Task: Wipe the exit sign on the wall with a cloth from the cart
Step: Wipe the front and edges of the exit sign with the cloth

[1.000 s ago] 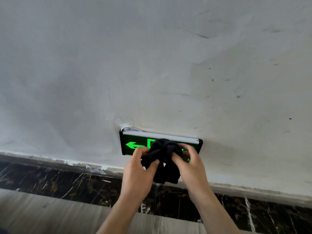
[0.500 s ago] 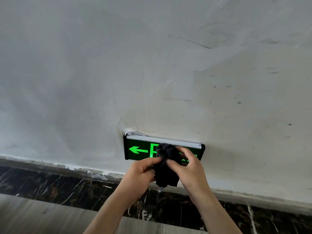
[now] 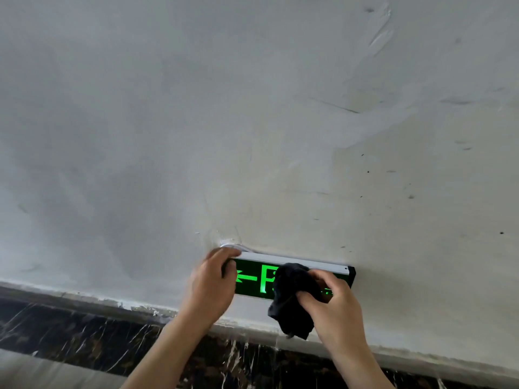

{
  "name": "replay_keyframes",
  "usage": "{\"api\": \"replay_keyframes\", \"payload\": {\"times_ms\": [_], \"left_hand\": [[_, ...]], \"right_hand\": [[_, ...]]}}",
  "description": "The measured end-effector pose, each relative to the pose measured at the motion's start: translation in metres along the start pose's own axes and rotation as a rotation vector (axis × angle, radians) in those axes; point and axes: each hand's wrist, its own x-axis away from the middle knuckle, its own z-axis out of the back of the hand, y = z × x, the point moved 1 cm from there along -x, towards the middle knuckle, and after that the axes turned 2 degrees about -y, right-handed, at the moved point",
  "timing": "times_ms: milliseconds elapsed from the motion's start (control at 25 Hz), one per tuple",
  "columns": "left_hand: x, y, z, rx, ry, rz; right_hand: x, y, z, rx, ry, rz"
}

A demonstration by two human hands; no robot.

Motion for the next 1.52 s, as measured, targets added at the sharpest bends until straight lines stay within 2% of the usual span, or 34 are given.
{"api": "replay_keyframes", "payload": {"times_ms": [80,160,360,480,680,920,1160,1320,1520], "left_hand": [[-0.030,0.004,0.021,-0.186,0.233,-0.117],[-0.059,0.014,0.041,-0.312,0.362,-0.241],[-0.123,0.041,0.063,-0.590,0.478,-0.532],[-0.150,0.045,0.062,-0.668,0.520,-0.639],[-0.174,0.028,0.048,-0.681,0.529,-0.666],[-0.192,0.020,0.041,-0.646,0.638,-0.743],[-0.204,0.017,0.036,-0.654,0.783,-0.801],[-0.199,0.022,0.037,-0.646,0.768,-0.794],[-0.199,0.020,0.038,-0.642,0.729,-0.770]], "right_hand": [[0.002,0.000,0.003,0.000,0.016,0.007],[0.005,-0.001,0.005,-0.001,0.015,0.003],[0.011,-0.001,0.012,0.023,0.031,0.012],[0.012,-0.002,0.013,0.032,0.047,0.039],[0.004,-0.005,0.001,0.066,0.069,0.098],[-0.020,-0.009,-0.034,0.113,0.108,0.183],[-0.061,-0.018,-0.076,0.268,0.218,0.437],[-0.077,-0.024,-0.116,0.380,0.218,0.606],[-0.082,-0.012,-0.154,0.591,0.137,0.694]]}}
